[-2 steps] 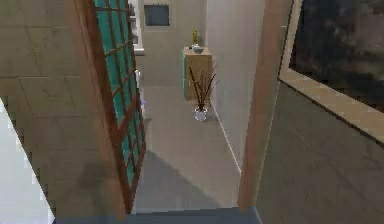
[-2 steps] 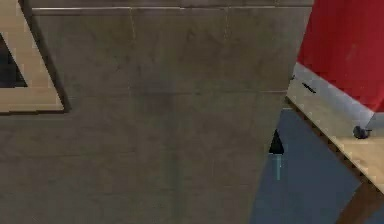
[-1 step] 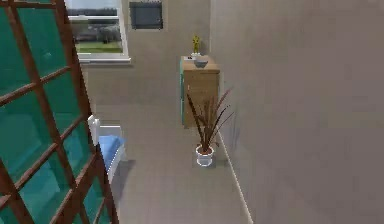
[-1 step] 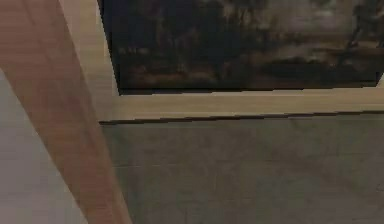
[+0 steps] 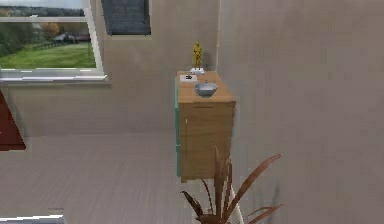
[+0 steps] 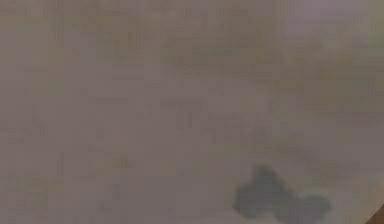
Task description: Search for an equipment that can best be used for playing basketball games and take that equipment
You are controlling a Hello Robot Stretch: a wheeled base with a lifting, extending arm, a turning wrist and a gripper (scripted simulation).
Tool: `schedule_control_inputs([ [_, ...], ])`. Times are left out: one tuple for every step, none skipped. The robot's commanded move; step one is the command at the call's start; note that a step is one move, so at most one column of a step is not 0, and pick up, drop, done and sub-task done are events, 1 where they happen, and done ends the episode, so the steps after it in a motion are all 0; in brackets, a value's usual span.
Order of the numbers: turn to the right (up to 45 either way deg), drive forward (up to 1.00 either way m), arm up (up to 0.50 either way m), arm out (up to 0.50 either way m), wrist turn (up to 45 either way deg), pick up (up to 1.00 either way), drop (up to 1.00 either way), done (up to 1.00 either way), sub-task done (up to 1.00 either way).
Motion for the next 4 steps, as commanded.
schedule_control_inputs([
  [0.0,0.2,0.0,0.0,0.0,0.0,0.0,0.0,0.0],
  [-45.0,0.0,0.0,0.0,0.0,0.0,0.0,0.0,0.0],
  [0.0,0.4,0.0,0.0,0.0,0.0,0.0,0.0,0.0],
  [36.0,0.0,0.0,0.0,0.0,0.0,0.0,0.0,0.0],
])
